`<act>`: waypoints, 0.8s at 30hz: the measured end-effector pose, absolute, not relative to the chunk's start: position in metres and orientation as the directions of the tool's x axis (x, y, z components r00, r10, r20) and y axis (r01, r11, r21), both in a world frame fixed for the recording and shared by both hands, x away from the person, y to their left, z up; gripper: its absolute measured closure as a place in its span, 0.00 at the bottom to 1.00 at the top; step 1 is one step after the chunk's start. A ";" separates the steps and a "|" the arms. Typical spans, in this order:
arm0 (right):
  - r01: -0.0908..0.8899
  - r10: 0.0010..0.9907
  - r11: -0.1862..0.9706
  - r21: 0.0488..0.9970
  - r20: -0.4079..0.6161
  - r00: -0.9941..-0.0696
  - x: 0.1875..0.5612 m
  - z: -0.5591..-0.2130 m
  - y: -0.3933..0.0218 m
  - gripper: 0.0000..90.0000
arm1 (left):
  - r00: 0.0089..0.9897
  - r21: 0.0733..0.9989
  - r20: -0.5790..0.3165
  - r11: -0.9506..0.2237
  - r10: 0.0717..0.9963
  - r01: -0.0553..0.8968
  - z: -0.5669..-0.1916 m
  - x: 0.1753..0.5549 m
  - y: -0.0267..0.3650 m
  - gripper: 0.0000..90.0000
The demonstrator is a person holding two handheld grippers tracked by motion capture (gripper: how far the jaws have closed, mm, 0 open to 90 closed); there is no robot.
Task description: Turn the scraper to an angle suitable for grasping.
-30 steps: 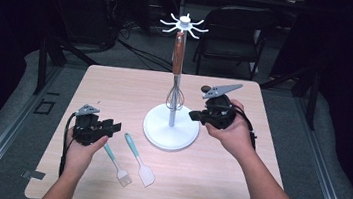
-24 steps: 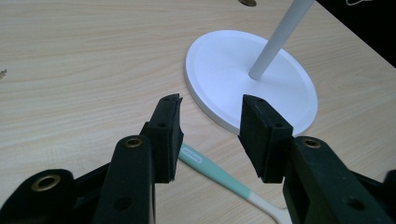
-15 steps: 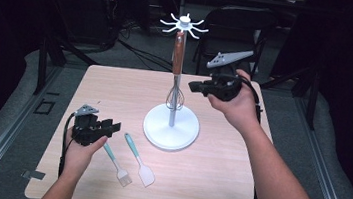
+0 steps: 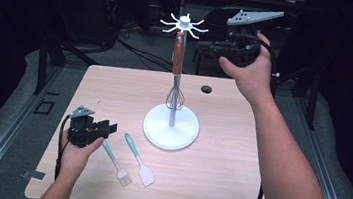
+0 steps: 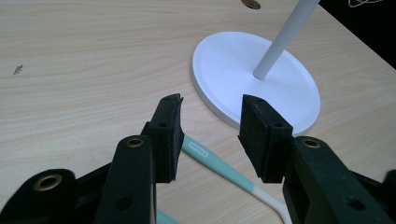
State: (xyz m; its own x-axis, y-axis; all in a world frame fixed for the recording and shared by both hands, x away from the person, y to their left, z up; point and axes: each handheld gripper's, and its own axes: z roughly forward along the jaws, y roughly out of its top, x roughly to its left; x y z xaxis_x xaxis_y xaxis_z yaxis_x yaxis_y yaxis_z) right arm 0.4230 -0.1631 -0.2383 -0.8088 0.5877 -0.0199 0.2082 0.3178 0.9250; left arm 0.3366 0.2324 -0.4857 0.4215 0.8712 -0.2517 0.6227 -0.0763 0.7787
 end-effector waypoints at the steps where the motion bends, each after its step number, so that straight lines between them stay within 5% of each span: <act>1: 0.206 0.594 0.310 0.928 -0.020 -0.804 0.424 -0.236 -0.164 1.00 | 0.417 0.779 -0.255 -0.071 0.872 0.624 -0.486 0.336 0.233 0.65; 24: 0.160 0.539 0.314 0.936 -0.037 -0.841 0.425 -0.233 -0.127 1.00 | 0.380 0.780 -0.254 -0.044 0.889 0.624 -0.486 0.327 0.248 0.66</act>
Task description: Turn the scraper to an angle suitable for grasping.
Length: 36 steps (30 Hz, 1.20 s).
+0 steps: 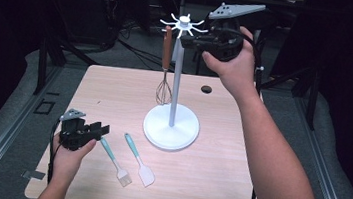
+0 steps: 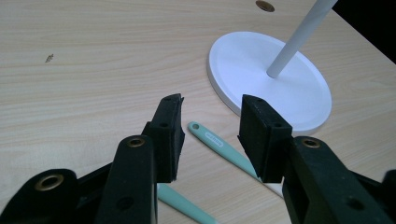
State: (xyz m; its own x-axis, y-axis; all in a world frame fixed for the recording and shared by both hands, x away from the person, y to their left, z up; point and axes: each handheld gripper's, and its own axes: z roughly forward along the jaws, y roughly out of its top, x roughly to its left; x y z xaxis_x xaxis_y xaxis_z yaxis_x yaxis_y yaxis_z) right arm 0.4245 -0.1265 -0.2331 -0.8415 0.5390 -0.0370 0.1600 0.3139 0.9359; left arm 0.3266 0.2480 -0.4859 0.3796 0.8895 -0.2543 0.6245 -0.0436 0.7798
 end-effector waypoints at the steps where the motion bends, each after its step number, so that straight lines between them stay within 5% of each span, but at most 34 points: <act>1: 0.159 0.541 0.318 0.935 -0.041 -0.840 0.424 -0.233 -0.125 1.00 | 0.380 0.780 -0.253 -0.044 0.890 0.624 -0.485 0.326 0.248 0.66; 16: 0.171 0.554 0.371 0.913 -0.070 -0.830 0.412 -0.266 -0.128 1.00 | 0.381 0.781 -0.259 -0.040 0.888 0.624 -0.486 0.330 0.246 0.66; 36: 0.280 0.572 0.440 0.853 -0.026 -0.820 0.383 -0.369 -0.128 0.97 | 0.399 0.774 -0.262 -0.056 0.879 0.631 -0.490 0.344 0.237 0.66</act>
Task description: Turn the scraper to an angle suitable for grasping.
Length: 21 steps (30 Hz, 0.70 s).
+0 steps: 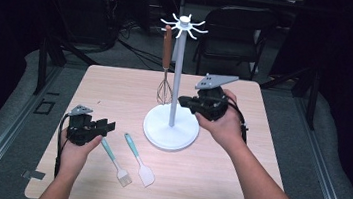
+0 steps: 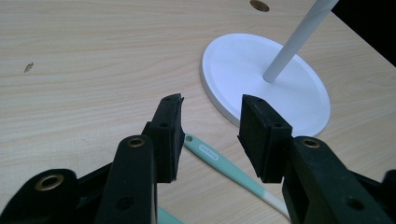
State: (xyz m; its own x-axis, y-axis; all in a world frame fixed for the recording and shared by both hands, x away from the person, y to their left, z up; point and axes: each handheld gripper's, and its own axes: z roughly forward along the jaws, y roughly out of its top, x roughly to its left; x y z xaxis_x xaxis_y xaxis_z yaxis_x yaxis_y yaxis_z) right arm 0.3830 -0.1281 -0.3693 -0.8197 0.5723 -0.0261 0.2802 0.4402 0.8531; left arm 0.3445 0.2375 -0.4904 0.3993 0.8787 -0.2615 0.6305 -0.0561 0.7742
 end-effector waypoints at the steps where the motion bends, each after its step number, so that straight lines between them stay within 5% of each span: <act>1: 0.285 0.572 0.446 0.849 -0.025 -0.820 0.381 -0.376 -0.127 0.96 | 0.398 0.773 -0.262 -0.056 0.879 0.632 -0.491 0.344 0.238 0.66; 21: 0.481 0.546 0.554 0.679 0.140 -0.826 0.358 -0.524 -0.065 0.93 | 0.354 0.770 -0.249 -0.038 0.902 0.637 -0.493 0.329 0.253 0.66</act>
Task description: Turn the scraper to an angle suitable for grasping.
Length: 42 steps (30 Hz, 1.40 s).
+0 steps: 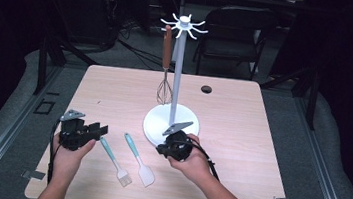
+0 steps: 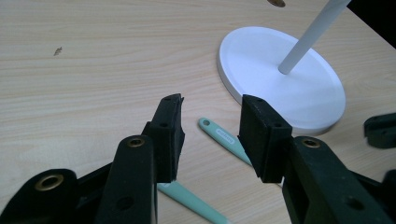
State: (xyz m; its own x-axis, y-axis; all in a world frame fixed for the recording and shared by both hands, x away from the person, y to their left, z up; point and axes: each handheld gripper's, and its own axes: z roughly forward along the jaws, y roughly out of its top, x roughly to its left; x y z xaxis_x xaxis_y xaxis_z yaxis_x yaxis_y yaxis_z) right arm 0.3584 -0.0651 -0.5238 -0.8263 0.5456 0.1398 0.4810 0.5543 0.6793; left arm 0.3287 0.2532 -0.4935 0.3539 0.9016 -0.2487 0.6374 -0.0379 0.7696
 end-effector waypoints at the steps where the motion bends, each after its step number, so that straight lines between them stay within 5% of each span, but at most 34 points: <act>1: 0.478 0.542 0.561 0.676 0.137 -0.829 0.358 -0.526 -0.062 0.93 | 0.353 0.767 -0.248 -0.040 0.902 0.641 -0.493 0.328 0.254 0.66; 13: 0.455 0.510 0.616 0.643 0.114 -0.852 0.350 -0.561 -0.007 0.89 | 0.327 0.759 -0.242 -0.032 0.914 0.650 -0.497 0.318 0.263 0.66; 28: 0.433 0.522 0.634 0.641 0.058 -0.851 0.343 -0.571 0.002 0.88 | 0.329 0.762 -0.242 -0.031 0.913 0.647 -0.498 0.318 0.261 0.66; 42: 0.460 0.543 0.660 0.594 0.045 -0.839 0.311 -0.565 -0.104 1.00 | 0.436 0.757 -0.235 -0.118 0.869 0.643 -0.501 0.341 0.221 0.65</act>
State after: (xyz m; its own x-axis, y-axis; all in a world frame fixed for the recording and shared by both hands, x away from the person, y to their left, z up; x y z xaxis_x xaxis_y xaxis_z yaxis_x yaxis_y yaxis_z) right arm 0.3110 -0.1038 -0.5655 -0.8386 0.5428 0.0452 0.4596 0.6605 0.5938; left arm 0.3414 0.2214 -0.5010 0.4364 0.8686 -0.2349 0.6429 -0.1184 0.7567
